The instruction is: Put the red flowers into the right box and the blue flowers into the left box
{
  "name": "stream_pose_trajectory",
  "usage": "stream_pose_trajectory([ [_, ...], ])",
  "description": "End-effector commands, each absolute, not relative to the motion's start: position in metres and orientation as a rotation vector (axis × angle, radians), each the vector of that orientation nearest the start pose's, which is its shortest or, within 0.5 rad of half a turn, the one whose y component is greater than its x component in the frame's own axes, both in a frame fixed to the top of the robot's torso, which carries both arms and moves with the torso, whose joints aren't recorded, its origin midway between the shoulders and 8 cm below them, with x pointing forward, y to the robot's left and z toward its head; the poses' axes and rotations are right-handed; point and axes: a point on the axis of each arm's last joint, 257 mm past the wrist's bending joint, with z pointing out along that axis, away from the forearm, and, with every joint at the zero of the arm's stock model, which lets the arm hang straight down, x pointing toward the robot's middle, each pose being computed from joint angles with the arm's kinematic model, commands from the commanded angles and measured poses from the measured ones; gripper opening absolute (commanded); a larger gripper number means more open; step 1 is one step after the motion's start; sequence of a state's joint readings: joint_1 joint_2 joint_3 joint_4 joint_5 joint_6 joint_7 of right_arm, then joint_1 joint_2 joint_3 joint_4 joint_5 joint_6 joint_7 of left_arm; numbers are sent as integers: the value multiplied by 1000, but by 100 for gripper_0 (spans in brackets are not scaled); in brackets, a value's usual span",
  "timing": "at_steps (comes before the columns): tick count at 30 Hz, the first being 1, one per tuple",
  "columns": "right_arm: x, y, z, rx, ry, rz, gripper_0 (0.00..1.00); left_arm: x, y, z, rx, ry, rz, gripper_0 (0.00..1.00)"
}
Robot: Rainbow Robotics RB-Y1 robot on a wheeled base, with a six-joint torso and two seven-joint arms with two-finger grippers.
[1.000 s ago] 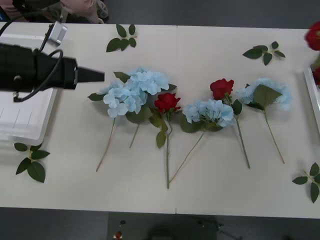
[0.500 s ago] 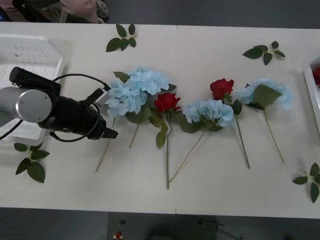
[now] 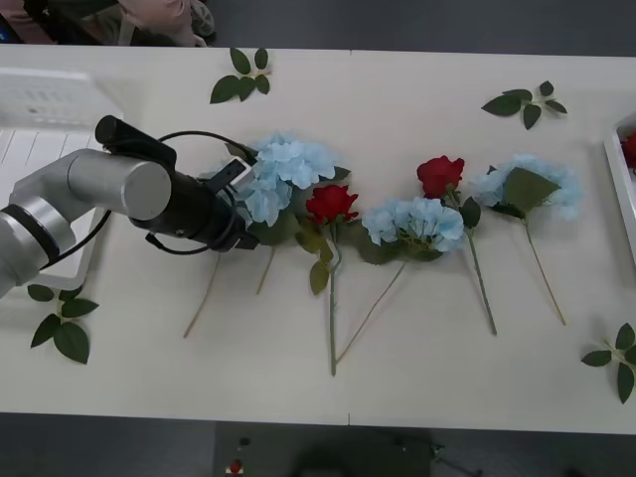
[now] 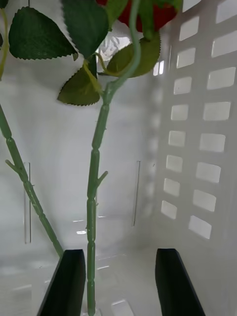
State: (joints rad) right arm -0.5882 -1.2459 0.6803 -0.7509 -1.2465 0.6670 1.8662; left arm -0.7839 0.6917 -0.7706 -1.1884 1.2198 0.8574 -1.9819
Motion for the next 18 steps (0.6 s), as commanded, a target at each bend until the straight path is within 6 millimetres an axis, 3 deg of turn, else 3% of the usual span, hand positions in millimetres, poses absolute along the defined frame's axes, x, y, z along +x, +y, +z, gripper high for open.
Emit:
stream_pose_trajectory([
  [1, 493, -666, -234, -14, 2491, -485, 80, 566, 145, -291, 998, 2306, -239, 0],
  [5, 507, -616, -236, -69, 2507, -336, 83, 564, 145, -290, 979, 2316, -268, 0],
  [12, 518, -496, -240, -180, 2548, -31, 85, 564, 162, -276, 958, 2312, -271, 0],
  [14, 520, -470, -237, -192, 2546, 21, 85, 565, 177, -259, 971, 2296, -245, 0],
  [17, 523, -438, -235, -185, 2539, 88, 85, 564, 222, -213, 980, 2289, -169, 0],
  [18, 524, -424, -240, -164, 2543, 123, 85, 562, 251, -186, 981, 2292, -113, 0],
])
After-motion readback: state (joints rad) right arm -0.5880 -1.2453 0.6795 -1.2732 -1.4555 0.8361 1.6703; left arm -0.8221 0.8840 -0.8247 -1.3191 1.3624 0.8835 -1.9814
